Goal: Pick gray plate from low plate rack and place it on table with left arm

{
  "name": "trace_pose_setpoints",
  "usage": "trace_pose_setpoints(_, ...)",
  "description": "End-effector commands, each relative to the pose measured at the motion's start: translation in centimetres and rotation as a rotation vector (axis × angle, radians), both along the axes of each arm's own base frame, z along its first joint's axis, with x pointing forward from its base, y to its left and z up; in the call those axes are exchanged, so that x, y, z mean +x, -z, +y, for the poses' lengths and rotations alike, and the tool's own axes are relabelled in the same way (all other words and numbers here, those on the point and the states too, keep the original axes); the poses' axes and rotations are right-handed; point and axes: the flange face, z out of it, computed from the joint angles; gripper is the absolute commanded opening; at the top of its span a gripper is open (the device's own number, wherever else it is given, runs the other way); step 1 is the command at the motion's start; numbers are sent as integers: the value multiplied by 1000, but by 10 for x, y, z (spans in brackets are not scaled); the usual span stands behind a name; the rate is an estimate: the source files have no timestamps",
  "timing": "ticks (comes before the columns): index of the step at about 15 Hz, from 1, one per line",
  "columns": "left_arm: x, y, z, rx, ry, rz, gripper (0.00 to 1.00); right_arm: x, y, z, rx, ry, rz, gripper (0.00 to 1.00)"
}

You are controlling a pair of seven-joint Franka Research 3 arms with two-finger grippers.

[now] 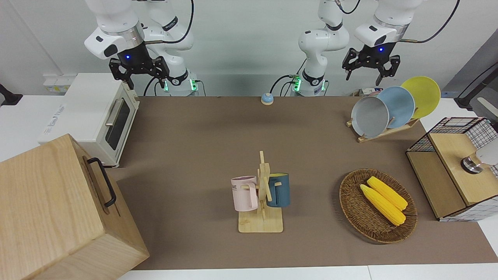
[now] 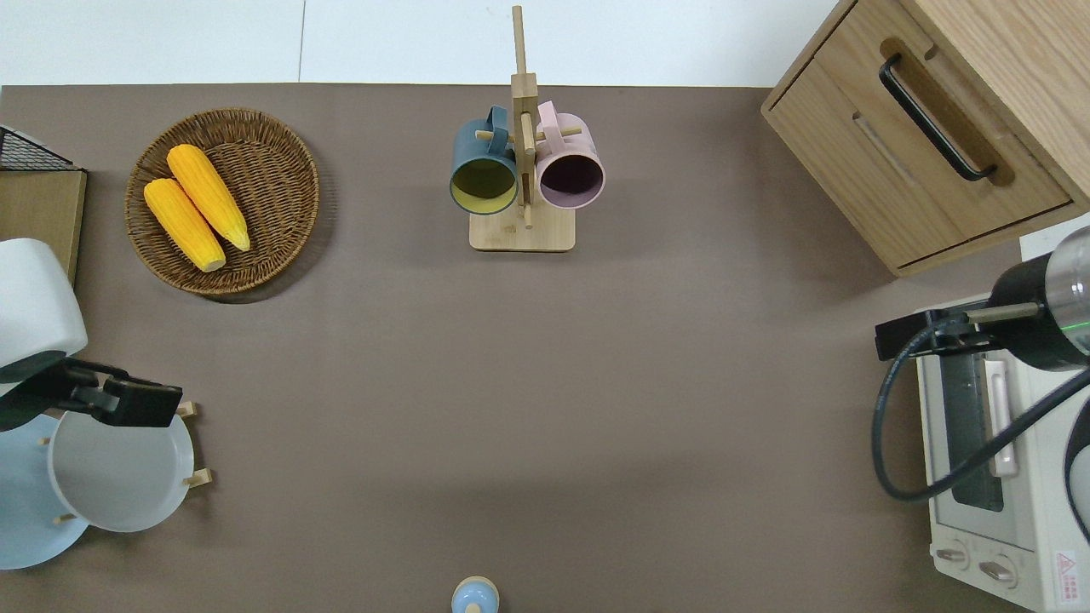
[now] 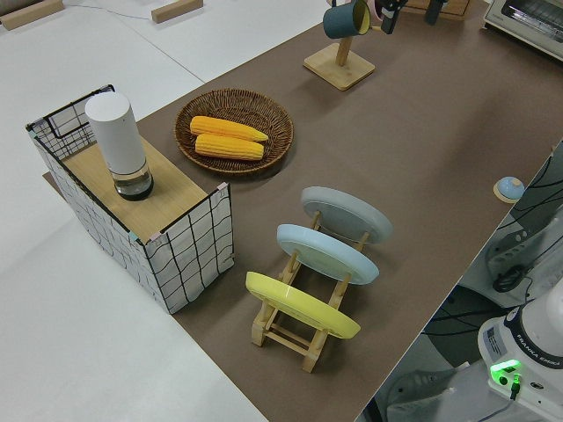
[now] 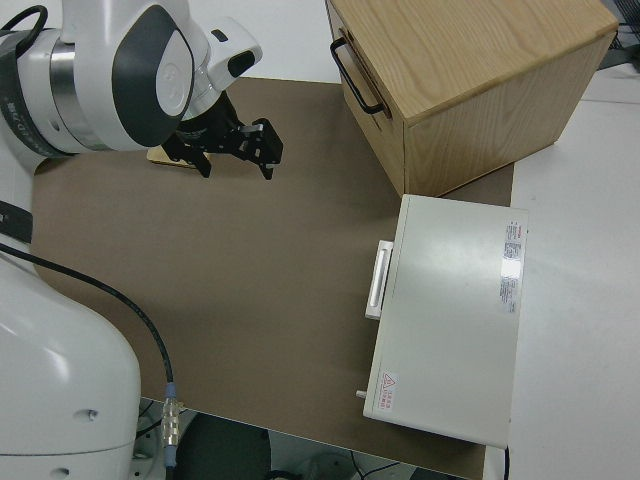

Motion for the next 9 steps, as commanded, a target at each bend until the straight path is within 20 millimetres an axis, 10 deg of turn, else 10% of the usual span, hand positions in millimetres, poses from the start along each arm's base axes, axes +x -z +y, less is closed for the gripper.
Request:
trace_pose_setpoints(1, -8, -5, 5, -33, -34, 11, 998, -3, -3, 1, 6, 0, 7, 990)
trace_pose_setpoints(9, -8, -6, 14, -62, -57, 11, 998, -2, -3, 0, 6, 2, 7, 987)
